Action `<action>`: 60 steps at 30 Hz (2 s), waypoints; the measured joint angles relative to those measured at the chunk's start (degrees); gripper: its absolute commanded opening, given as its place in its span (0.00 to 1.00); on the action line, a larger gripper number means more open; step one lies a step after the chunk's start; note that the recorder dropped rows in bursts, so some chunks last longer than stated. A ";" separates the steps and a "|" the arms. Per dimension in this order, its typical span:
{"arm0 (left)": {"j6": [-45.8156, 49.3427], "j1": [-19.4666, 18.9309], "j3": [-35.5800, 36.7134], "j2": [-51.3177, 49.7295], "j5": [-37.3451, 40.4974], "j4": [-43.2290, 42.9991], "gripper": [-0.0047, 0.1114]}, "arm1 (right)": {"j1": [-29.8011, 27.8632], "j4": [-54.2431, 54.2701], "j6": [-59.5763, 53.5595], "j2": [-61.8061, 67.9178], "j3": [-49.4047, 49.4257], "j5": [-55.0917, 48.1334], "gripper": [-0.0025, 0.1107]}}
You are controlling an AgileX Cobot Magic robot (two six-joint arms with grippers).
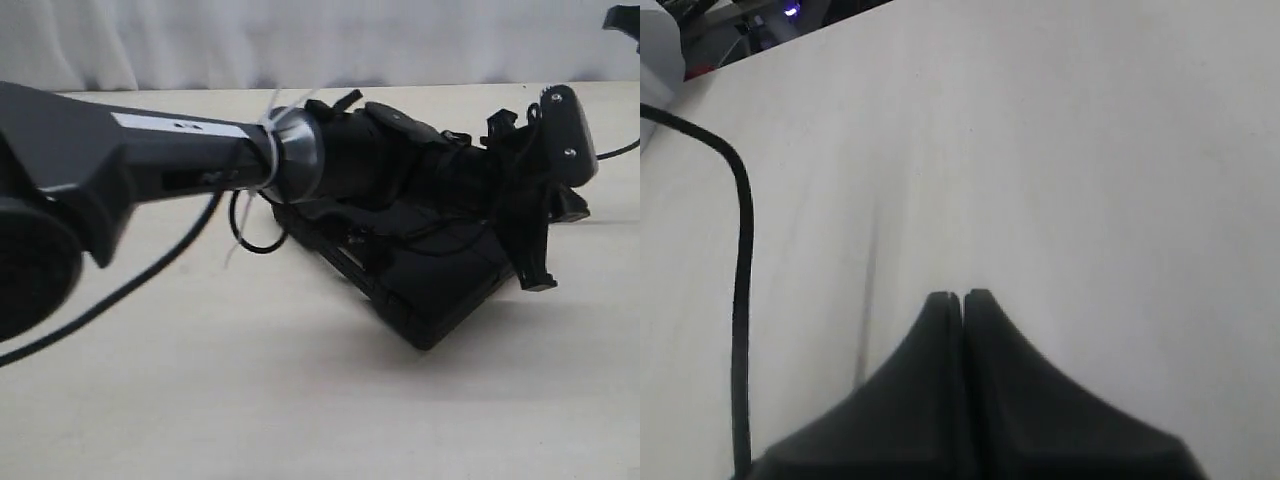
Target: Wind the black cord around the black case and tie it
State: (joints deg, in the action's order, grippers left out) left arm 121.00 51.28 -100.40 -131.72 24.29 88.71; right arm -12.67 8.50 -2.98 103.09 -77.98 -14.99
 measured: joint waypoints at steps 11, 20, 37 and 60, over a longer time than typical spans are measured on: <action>-6.94 2.00 -20.45 -15.48 -20.99 2.40 0.04 | 5.04 0.00 -1.69 0.09 0.00 3.80 0.06; -0.01 4.14 -21.16 -13.31 -52.86 3.31 0.04 | 5.04 0.00 -1.69 0.09 0.00 4.65 0.06; -11.71 -5.94 -5.76 0.31 -10.55 11.86 0.04 | 5.04 0.00 -1.83 0.22 0.00 3.86 0.06; -77.18 -4.84 -28.10 -10.05 17.93 -68.38 0.04 | 5.38 0.23 -1.83 0.22 0.00 2.14 0.06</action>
State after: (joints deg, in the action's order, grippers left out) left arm 43.82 46.44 -128.50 -141.77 42.23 20.33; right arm -7.29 8.73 -4.81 103.31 -77.98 -12.85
